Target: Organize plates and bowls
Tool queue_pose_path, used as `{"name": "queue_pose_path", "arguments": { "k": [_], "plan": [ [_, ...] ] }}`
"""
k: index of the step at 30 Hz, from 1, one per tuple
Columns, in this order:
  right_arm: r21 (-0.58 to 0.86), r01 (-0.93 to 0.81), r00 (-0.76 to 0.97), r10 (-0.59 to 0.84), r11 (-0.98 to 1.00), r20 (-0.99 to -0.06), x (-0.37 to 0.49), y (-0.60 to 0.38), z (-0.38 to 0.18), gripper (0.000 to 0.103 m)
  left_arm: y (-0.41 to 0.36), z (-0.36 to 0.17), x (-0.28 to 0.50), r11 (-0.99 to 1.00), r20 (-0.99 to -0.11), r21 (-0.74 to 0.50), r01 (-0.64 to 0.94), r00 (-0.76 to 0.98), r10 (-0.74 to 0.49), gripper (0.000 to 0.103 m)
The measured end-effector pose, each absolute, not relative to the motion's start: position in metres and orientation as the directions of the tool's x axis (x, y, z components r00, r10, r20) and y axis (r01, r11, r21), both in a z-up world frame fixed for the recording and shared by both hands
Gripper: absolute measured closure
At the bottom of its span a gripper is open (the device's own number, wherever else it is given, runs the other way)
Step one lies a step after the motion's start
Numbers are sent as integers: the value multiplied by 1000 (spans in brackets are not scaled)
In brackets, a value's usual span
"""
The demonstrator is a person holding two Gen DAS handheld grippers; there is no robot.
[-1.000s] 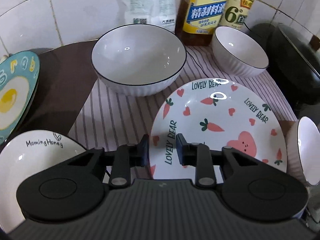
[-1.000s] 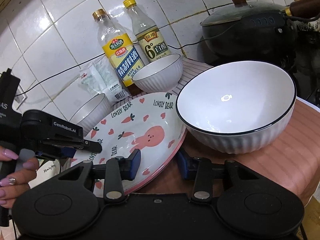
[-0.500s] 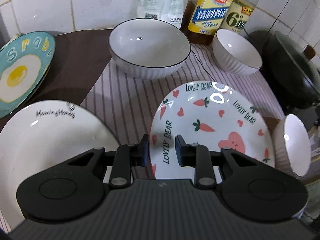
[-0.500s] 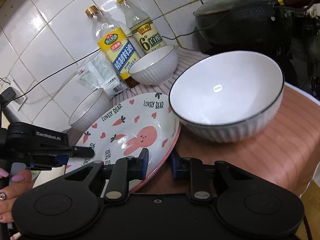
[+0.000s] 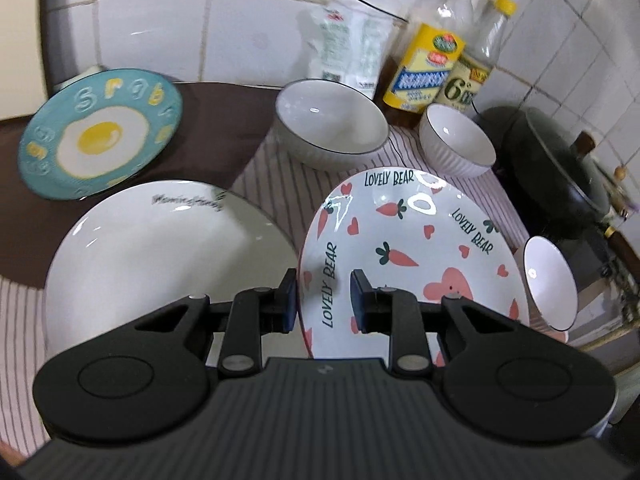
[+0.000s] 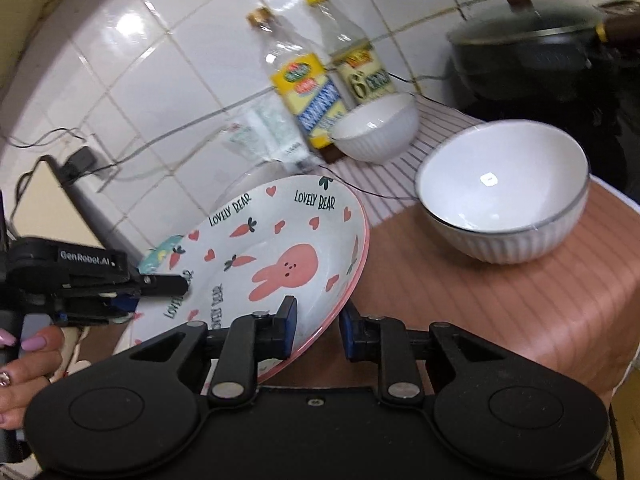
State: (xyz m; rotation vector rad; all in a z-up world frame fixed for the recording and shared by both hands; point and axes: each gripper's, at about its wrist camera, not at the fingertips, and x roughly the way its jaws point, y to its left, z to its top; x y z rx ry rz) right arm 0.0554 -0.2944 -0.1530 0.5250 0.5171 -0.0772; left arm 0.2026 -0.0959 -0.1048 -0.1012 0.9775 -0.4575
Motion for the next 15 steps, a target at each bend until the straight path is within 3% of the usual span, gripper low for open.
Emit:
{"name": "queue_pose_path", "arguments": {
  "k": [8, 12, 15],
  "plan": [
    [426, 107, 876, 118, 898, -467, 58, -260, -122, 75, -51, -84, 179, 921, -748, -271, 278, 542, -384, 78],
    [458, 75, 879, 158, 886, -450, 61, -247, -115, 75, -34, -83, 168, 942, -763, -207, 265, 558, -325, 78],
    [455, 55, 875, 176, 889, -451, 61, -241, -110, 75, -16, -91, 165, 936, -768, -269, 226, 537, -350, 78]
  ]
}}
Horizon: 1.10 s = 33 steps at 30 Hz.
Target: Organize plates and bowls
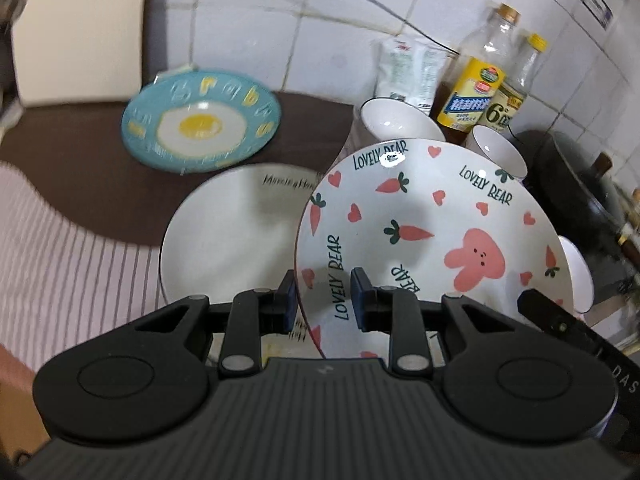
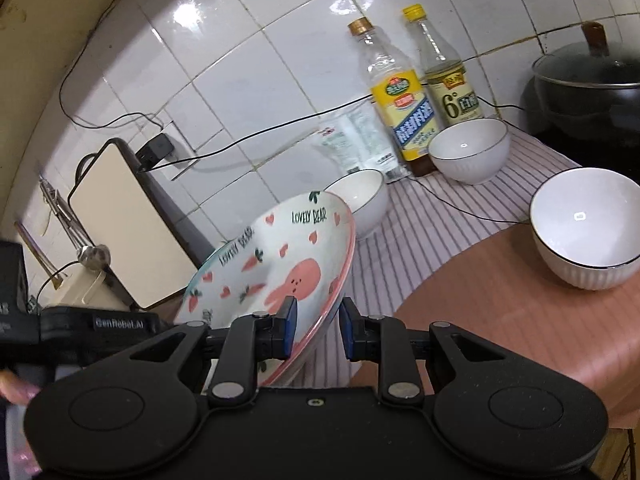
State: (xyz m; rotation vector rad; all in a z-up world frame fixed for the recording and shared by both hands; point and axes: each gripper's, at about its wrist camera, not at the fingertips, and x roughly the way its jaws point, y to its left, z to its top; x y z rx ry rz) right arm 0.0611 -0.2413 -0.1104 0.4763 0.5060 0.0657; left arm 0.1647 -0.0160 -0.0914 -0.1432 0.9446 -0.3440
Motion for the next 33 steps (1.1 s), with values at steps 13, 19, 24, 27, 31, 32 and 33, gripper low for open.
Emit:
{"name": "queue_pose_path", "arguments": {
  "k": [13, 19, 24, 27, 31, 32, 33],
  "plan": [
    [389, -17, 813, 239, 921, -531, 85, -206, -116, 75, 36, -114, 156, 930, -768, -358, 83, 541, -344, 78],
    [382, -39, 762, 275, 923, -587, 106, -198, -130, 75, 52, -118, 159, 934, -771, -352, 53, 549, -322, 78],
    [364, -39, 735, 273, 930, -620, 117, -192, -138, 75, 53, -123, 162, 942, -781, -334, 38, 548, -300, 78],
    [357, -38, 726, 271, 933, -632, 122, -191, -141, 75, 53, -125, 164, 944, -784, -328, 35, 548, -293, 78],
    [351, -34, 716, 268, 936, -645, 128, -189, -142, 75, 51, -127, 167, 951, -794, -309, 27, 543, -274, 78],
    [346, -31, 713, 263, 938, -650, 130, -189, -142, 76, 52, -128, 168, 951, -799, -307, 24, 537, -271, 78],
    [332, -27, 709, 252, 943, -659, 132, -187, -141, 76, 52, -129, 169, 950, -805, -313, 19, 526, -276, 78]
  ]
}}
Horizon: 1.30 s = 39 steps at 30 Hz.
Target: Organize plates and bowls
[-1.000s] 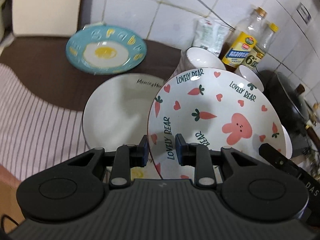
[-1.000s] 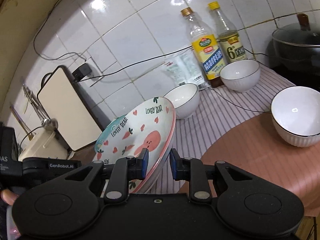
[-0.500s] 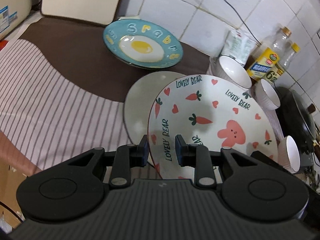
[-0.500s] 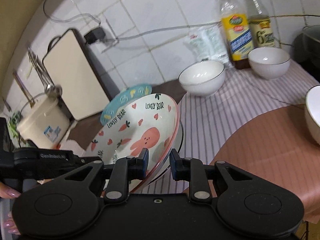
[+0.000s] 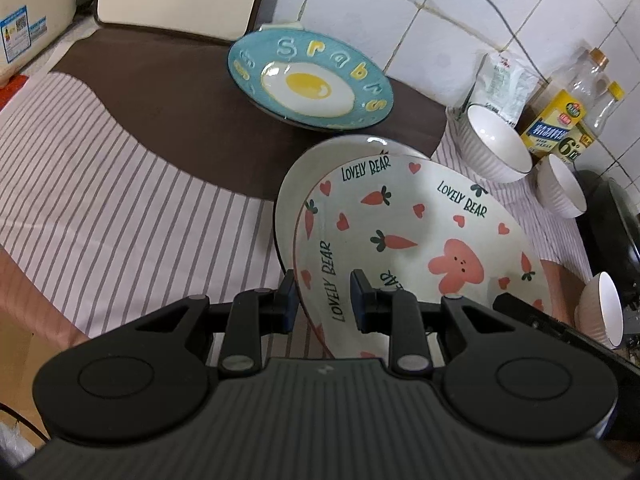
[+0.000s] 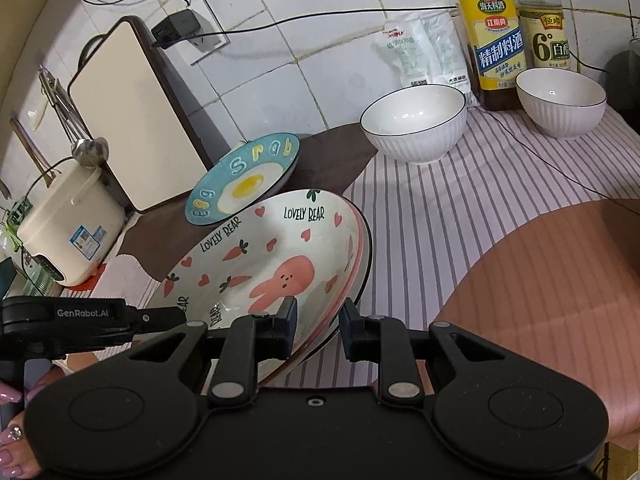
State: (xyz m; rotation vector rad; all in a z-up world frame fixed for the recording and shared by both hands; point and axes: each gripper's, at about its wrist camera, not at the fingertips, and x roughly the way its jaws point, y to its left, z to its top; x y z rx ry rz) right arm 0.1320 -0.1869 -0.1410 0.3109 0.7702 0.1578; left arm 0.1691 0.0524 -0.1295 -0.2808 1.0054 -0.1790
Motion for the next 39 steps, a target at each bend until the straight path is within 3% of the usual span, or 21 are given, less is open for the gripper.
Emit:
{"name": "queue_pose_path", "arguments": {
  "k": [16, 25, 39],
  "plan": [
    [192, -74, 682, 190, 979, -706, 152, -169, -140, 76, 57, -140, 176, 950, -834, -311, -38, 491, -253, 78],
    [-19, -123, 701, 73, 992, -709, 147, -146, -143, 68, 51, -145, 179, 953, -840, -290, -85, 500, -211, 78],
    [-11, -143, 738, 99, 990, -668, 135, -156, -137, 65, 48, -133, 165, 963, -829, -246, -108, 539, -151, 78]
  ]
}}
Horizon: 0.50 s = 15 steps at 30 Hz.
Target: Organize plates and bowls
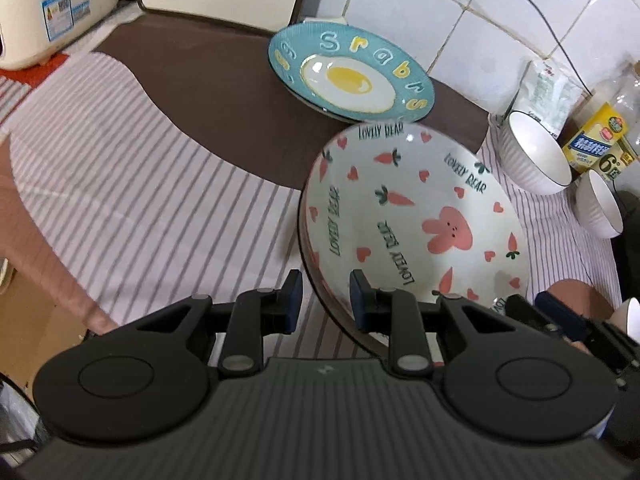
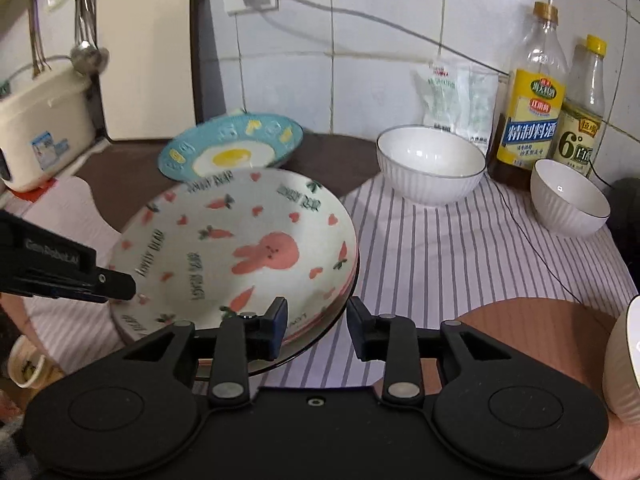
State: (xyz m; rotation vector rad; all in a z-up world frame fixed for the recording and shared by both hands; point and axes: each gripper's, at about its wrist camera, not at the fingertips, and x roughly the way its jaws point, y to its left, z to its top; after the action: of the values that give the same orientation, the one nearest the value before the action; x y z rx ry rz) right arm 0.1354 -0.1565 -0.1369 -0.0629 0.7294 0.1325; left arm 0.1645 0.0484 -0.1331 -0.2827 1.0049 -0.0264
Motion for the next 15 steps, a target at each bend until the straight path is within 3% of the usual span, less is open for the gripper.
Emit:
{"name": "queue_pose_path", "arguments": {
  "k": [7, 15],
  "plan": [
    [121, -210, 764, 240, 970, -599, 124, -171, -80, 65, 59, -75, 145, 969, -758, -246, -36, 631, -169, 78],
    [166, -289, 782, 333, 943, -527, 122, -165, -32, 64, 85, -16, 139, 967, -670, -253, -14, 724, -165, 77]
  ]
}}
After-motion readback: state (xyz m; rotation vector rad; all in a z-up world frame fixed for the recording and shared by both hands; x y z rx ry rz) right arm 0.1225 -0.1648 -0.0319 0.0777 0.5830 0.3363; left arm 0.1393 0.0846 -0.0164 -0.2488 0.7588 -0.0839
